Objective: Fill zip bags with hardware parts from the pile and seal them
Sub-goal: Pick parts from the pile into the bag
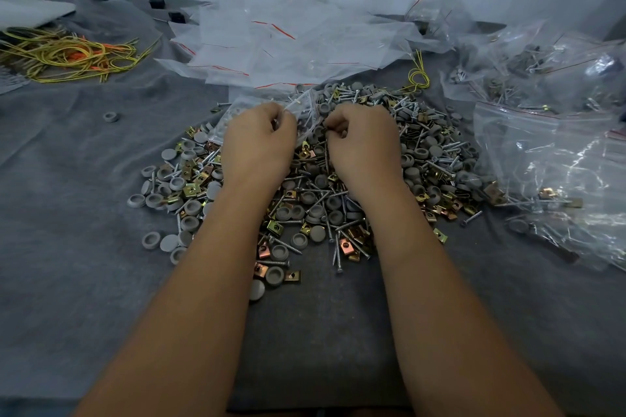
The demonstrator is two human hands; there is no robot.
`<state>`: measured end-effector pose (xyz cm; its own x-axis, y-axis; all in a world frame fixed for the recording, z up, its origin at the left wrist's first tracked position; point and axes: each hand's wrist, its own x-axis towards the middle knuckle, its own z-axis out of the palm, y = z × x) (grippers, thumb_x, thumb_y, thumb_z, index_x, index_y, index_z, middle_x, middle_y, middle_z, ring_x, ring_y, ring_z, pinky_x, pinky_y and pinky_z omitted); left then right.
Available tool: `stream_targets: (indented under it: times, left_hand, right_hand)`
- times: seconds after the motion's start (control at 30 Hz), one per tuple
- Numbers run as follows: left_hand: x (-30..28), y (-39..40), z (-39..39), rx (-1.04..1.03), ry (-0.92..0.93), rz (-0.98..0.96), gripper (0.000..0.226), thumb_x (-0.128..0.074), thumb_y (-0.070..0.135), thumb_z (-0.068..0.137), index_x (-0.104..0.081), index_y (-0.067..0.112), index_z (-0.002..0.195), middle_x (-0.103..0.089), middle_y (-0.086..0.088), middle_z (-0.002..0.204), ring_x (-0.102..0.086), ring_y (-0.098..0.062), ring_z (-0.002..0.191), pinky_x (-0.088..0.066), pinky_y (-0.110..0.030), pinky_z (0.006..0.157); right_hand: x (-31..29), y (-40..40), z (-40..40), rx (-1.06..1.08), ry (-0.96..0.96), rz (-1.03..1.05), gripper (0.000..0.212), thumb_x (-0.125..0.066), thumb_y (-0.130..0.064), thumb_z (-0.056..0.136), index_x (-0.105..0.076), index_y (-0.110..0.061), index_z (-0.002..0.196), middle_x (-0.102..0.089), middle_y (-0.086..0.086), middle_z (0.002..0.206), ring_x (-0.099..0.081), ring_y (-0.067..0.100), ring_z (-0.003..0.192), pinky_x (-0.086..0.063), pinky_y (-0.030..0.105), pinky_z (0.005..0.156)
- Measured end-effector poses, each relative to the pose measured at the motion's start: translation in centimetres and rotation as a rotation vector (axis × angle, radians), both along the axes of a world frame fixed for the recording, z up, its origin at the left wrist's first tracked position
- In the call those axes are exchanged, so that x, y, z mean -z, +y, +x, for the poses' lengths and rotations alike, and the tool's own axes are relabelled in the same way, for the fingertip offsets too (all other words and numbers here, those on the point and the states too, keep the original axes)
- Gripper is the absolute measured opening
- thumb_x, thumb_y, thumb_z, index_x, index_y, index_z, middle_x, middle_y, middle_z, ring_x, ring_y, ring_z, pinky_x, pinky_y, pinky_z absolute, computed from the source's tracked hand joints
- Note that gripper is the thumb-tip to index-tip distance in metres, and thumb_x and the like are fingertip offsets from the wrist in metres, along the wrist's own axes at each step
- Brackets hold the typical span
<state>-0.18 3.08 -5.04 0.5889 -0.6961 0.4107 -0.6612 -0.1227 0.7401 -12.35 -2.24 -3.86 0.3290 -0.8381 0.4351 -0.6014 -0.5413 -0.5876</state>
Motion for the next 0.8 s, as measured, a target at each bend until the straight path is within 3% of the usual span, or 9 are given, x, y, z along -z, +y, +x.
stream_targets:
  times: [0.2,0.4,0.47,0.63,0.7,0.8]
  left_hand:
    - [-0.19,0.1,-0.22,0.019,-0.023,0.0,0.032,-0.049,0.028,0.096,-0.058,0.012,0.07,-0.045,0.001,0.051,-0.04,-0.018,0.049,-0.028,-0.032,0.049]
    - [-0.38,0.33,-0.5,0.086,-0.029,-0.021,0.026,-0.048,0.028,0.095,-0.069,0.015,0.084,-0.051,0.001,0.054,-0.045,-0.016,0.051,-0.035,-0.033,0.051]
    - [-0.36,0.3,-0.47,0.08,-0.026,-0.025,0.027,-0.048,0.028,0.095,-0.069,0.016,0.084,-0.052,0.001,0.054,-0.045,-0.016,0.05,-0.036,-0.033,0.051]
    - [-0.19,0.13,-0.11,0.002,0.068,-0.075,0.029,-0.048,0.027,0.094,-0.07,0.011,0.088,-0.05,0.0,0.052,-0.041,-0.018,0.048,-0.037,-0.033,0.052]
    - [-0.2,0.08,0.09,-0.04,0.116,-0.099,0.028,-0.048,0.026,0.093,-0.07,0.009,0.086,-0.045,0.001,0.05,-0.037,-0.016,0.047,-0.032,-0.032,0.052]
    - [-0.32,0.08,0.22,-0.078,0.24,-0.166,0.028,-0.049,0.026,0.091,-0.07,0.007,0.086,-0.039,0.004,0.048,-0.031,-0.014,0.045,-0.026,-0.03,0.05]
  right_hand:
    - [-0.84,0.57,0.26,-0.044,-0.268,-0.088,0.01,-0.072,-0.015,0.08,-0.075,-0.02,0.088,-0.068,-0.002,0.098,-0.057,0.025,0.105,-0.043,0.033,0.092]
    - [0.04,0.13,0.55,-0.096,-0.06,-0.067,0.016,-0.072,-0.024,0.083,-0.076,-0.027,0.099,-0.061,-0.003,0.112,-0.047,0.021,0.116,-0.037,0.033,0.099]
    - [0.11,-0.07,0.56,-0.1,-0.053,-0.068,0.019,-0.07,-0.026,0.085,-0.075,-0.029,0.104,-0.061,-0.002,0.112,-0.05,0.021,0.114,-0.041,0.039,0.098]
    - [-0.22,-0.04,0.43,-0.064,-0.31,-0.048,0.02,-0.06,-0.007,0.09,-0.066,-0.015,0.108,-0.063,-0.002,0.105,-0.059,0.021,0.101,-0.049,0.044,0.089]
    - [-0.11,-0.17,0.33,-0.048,-0.256,-0.042,0.02,-0.055,-0.002,0.091,-0.068,-0.012,0.104,-0.064,-0.004,0.103,-0.059,0.02,0.101,-0.049,0.042,0.089]
    - [0.01,-0.34,0.38,-0.114,0.019,-0.064,0.032,-0.051,-0.001,0.091,-0.075,-0.019,0.104,-0.07,0.003,0.108,-0.059,0.025,0.109,-0.048,0.042,0.094]
